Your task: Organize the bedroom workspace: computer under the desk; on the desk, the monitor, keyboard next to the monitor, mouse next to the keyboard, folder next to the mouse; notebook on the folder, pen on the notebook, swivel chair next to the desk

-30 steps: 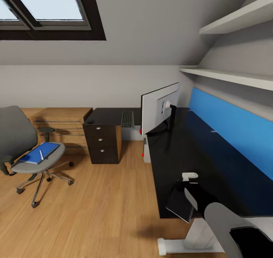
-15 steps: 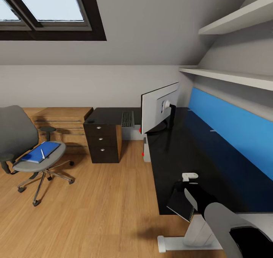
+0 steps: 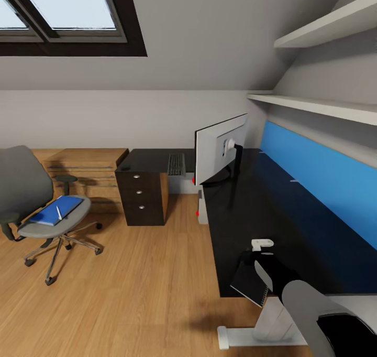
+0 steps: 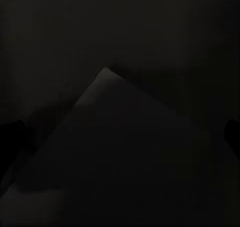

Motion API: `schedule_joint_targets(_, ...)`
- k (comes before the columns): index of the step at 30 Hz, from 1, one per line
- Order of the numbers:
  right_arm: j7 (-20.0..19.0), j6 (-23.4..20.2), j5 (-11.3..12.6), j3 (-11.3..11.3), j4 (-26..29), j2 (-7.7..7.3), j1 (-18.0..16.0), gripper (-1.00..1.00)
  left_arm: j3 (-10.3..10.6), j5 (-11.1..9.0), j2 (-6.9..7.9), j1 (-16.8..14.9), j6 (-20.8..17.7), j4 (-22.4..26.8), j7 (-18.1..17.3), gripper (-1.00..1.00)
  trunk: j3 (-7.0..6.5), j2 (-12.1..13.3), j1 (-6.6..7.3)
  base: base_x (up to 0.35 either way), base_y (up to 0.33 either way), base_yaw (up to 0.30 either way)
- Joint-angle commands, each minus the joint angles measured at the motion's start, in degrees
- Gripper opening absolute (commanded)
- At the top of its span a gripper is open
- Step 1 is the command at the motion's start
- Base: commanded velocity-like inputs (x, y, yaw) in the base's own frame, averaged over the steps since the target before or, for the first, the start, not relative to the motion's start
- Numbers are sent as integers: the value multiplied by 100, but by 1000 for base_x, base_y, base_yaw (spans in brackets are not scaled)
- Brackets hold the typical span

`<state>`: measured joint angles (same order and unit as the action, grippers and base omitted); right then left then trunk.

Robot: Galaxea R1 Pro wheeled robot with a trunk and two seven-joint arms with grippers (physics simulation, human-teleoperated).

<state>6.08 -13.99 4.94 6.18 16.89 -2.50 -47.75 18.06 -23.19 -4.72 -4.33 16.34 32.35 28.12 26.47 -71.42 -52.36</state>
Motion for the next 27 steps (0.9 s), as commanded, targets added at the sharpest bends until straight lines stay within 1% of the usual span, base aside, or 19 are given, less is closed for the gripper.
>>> schedule_joint_targets(1, 25, -63, 41, 59, -55, -5, 3, 100, 47, -61, 6, -6, 36, -1, 36, 100, 7, -3, 0, -86, 0, 0)
schedule_joint_targets(27, 25, -47, 42, 59, -36, -14, 3, 100, 45, -64, 14, -6, 27, -1, 36, 100, 7, -3, 0, -10, 0, 0)
